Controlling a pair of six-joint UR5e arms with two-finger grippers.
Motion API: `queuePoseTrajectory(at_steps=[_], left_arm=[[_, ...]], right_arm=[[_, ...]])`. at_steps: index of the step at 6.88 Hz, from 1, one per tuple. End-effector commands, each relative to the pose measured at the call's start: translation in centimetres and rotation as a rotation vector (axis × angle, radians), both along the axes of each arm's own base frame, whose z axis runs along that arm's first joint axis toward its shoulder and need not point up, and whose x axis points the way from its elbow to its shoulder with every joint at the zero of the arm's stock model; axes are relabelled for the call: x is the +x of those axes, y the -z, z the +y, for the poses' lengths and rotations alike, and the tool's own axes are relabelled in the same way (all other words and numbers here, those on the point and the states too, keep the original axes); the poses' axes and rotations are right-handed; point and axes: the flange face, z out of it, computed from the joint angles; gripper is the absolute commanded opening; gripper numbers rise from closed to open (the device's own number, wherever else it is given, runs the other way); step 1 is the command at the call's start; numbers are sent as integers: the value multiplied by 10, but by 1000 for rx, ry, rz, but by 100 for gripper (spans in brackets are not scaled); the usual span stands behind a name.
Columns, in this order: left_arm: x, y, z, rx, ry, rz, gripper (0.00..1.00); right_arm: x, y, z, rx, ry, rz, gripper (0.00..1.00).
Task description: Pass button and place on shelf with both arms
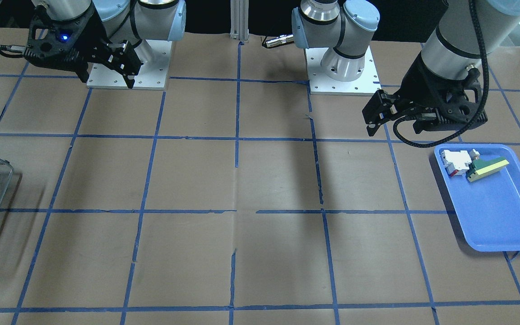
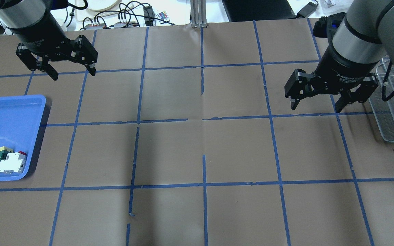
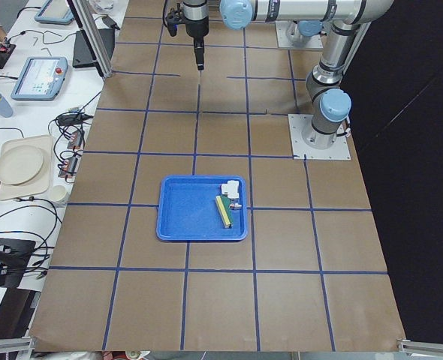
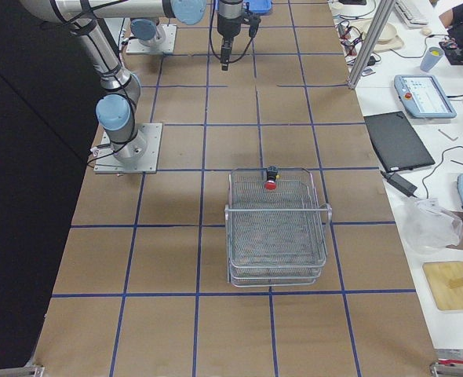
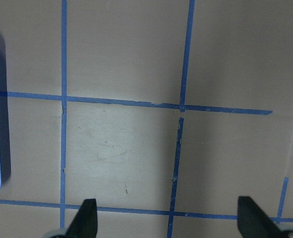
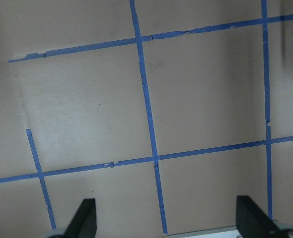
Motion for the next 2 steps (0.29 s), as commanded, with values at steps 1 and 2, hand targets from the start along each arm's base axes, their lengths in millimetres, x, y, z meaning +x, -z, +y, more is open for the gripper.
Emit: queuePoseTrajectory(at_steps=[1,2], left_arm=[[0,1,0,2,1,0,100],[0,1,0,2,1,0,100]], right_arm=[[0,-1,1,-2,-1,1,100],[0,-6,6,-16,1,1,100]])
